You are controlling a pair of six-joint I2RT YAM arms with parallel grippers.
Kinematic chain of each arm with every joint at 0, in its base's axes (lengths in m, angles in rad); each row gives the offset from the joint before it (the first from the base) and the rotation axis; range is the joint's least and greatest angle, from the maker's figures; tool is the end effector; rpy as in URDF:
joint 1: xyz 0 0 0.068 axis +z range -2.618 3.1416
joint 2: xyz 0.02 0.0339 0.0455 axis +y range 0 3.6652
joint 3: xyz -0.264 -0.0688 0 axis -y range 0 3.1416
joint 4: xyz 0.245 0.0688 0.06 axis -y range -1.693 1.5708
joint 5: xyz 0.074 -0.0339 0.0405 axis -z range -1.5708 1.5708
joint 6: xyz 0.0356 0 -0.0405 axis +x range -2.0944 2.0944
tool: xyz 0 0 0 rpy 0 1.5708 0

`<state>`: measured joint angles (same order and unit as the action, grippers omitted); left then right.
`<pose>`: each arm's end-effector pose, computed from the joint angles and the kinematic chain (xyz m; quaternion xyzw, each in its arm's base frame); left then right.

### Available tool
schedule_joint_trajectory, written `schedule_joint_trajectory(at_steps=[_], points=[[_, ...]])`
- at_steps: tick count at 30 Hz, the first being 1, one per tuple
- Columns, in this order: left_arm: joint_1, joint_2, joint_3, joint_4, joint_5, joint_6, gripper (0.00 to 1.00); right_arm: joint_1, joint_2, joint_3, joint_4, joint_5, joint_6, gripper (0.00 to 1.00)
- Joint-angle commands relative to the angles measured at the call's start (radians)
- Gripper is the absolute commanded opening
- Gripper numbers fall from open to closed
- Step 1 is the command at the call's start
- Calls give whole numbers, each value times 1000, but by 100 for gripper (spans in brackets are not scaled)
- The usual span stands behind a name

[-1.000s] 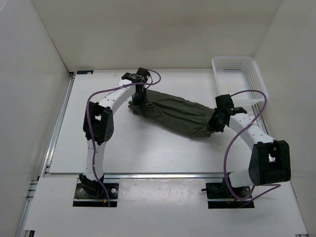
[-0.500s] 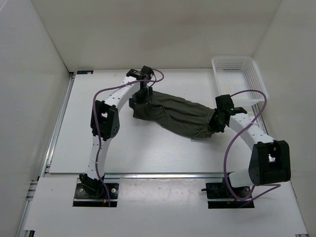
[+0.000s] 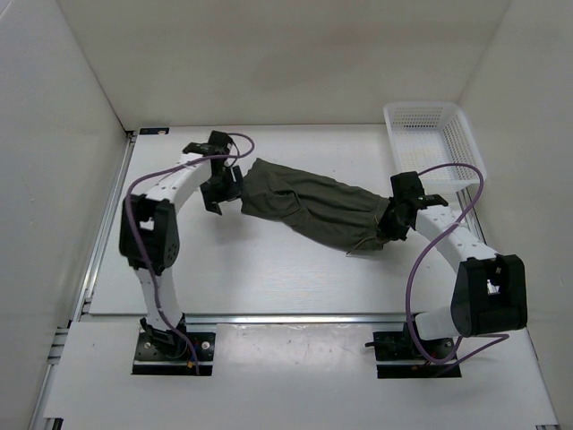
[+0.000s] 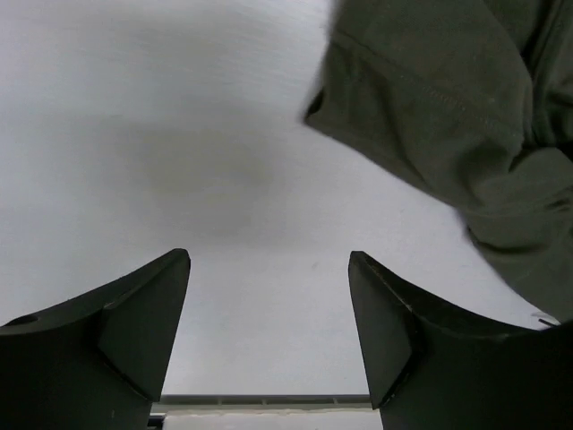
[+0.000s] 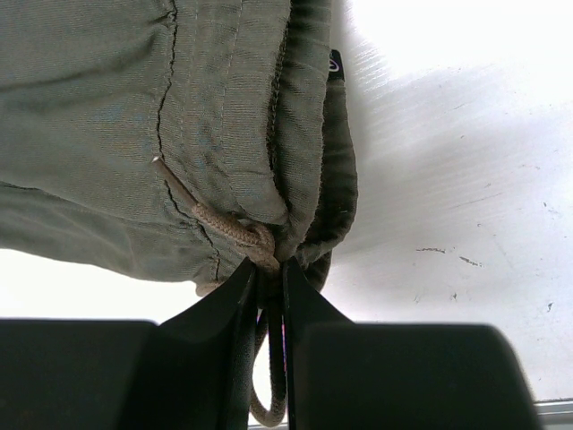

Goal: Fold and stack the shorts
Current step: Fold the shorts

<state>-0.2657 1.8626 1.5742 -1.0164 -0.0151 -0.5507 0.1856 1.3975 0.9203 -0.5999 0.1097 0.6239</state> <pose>0.3636 -0.0984 0.2484 -0.1418 0.9810 -0.0458 0.1247 0.2676 0.0463 0.2180 0.2236 0.9422 0.0472 0.2452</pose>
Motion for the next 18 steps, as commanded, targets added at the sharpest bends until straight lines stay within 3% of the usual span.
schedule_joint_trajectory(at_steps=[1,7,15,18], points=[[-41,121,33,75,127,28,84,3,-29,28,-8,12,-10,0],[-50,248,138,95,112,18,81,3,-38,18,-8,12,-10,0],[-50,287,175,95,57,-24,61,3,-48,18,-17,12,-20,0],[-50,287,162,95,34,-34,63,3,-48,18,-17,12,-20,0]])
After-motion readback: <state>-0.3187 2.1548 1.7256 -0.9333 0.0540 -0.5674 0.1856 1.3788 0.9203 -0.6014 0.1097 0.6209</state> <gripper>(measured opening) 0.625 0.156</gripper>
